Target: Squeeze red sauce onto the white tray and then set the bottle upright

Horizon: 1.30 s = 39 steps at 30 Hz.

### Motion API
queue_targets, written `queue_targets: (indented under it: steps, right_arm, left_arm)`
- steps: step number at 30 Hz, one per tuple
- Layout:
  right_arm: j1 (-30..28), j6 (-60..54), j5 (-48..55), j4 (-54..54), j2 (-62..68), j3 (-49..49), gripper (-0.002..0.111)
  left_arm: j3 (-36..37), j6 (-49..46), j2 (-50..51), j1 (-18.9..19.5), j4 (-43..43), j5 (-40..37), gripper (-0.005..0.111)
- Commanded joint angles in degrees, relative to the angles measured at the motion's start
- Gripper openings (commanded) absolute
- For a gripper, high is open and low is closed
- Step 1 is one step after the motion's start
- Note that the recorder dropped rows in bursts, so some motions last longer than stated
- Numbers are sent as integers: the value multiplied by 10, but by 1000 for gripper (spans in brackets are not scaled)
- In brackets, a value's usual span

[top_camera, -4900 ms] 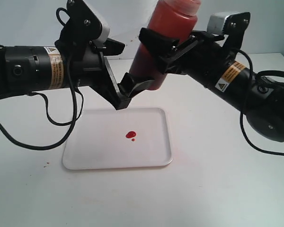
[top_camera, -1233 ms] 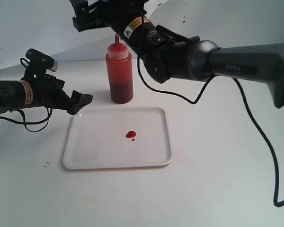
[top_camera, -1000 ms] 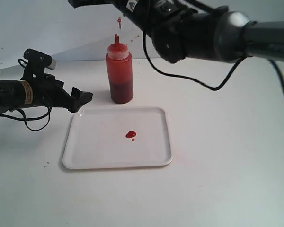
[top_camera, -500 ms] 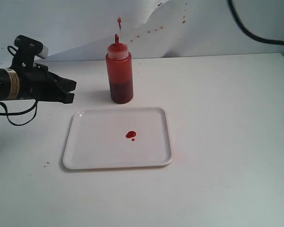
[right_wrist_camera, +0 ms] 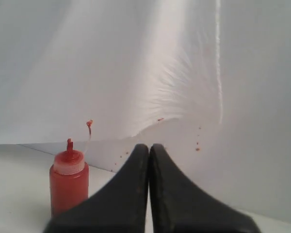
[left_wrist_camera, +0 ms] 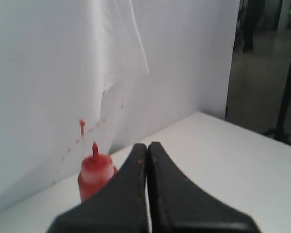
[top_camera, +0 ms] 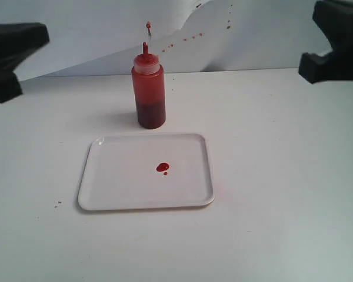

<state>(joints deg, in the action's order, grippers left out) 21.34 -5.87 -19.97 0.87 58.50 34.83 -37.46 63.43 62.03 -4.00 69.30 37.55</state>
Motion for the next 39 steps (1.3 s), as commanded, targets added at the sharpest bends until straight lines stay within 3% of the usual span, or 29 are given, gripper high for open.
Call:
queue_targets:
  steps: [1,8,15,32,39]
  right_arm:
    - [-7,-5,-40,44,-44,-78,0]
    - [-7,-19,-40,47,-87,-129,0]
    - [-7,1,-39,47,-95,-130,0]
    - [-7,1,-38,47,-95,-130,0]
    - [-7,1,-38,47,-95,-130,0]
  left_arm:
    - [27,40,-110,1,-19,-25,0]
    - [73,41,-244,1,-6,-57,0]
    - [74,40,-321,1,19,-59,0]
    - [74,19,-367,1,28,-79,0]
    - [98,166,-471,1,28,-186,0]
